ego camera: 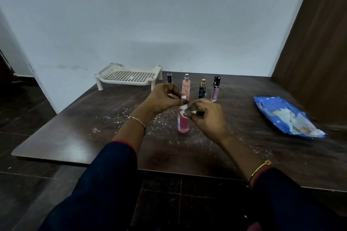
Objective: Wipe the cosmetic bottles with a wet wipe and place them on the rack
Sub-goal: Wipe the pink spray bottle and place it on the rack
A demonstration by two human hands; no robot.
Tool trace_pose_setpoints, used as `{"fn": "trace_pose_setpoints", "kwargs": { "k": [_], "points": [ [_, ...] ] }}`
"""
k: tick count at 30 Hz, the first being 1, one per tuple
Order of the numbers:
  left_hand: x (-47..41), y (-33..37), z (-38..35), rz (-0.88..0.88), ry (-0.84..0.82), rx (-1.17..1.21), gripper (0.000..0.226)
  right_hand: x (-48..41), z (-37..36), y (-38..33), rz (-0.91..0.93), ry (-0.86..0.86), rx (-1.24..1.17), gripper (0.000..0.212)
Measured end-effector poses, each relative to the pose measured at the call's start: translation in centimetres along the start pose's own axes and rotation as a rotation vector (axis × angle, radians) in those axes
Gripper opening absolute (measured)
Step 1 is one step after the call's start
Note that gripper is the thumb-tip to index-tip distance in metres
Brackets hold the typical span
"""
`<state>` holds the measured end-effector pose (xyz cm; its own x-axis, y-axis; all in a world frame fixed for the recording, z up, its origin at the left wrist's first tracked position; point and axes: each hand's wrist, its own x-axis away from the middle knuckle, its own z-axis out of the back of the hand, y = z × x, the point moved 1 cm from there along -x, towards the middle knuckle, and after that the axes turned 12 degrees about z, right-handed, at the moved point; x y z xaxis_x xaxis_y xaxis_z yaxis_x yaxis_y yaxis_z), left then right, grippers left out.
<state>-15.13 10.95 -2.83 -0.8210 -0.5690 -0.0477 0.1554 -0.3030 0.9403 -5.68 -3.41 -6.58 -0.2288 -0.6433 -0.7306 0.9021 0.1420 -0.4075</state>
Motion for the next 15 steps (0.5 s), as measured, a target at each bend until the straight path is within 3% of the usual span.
{"fn": "trace_pose_setpoints", "kwargs": {
  "k": [6,12,15],
  "points": [
    [0.6,0.3,0.5,-0.017,-0.069,-0.042,0.025,0.0,0.2,1.0,-0.350,-0.005,-0.423,0.015],
    [1.1,0.4,1.0,-0.018,-0.111,-0.066,0.022,0.1,-0.2,2.6,-0.403,-0.048,-0.212,0.010],
    [1.2,0.4,1.1,-0.022,-0.125,-0.079,0.023,-1.0,0.3,2.5,-0.511,0.044,-0.397,0.014]
  ]
}}
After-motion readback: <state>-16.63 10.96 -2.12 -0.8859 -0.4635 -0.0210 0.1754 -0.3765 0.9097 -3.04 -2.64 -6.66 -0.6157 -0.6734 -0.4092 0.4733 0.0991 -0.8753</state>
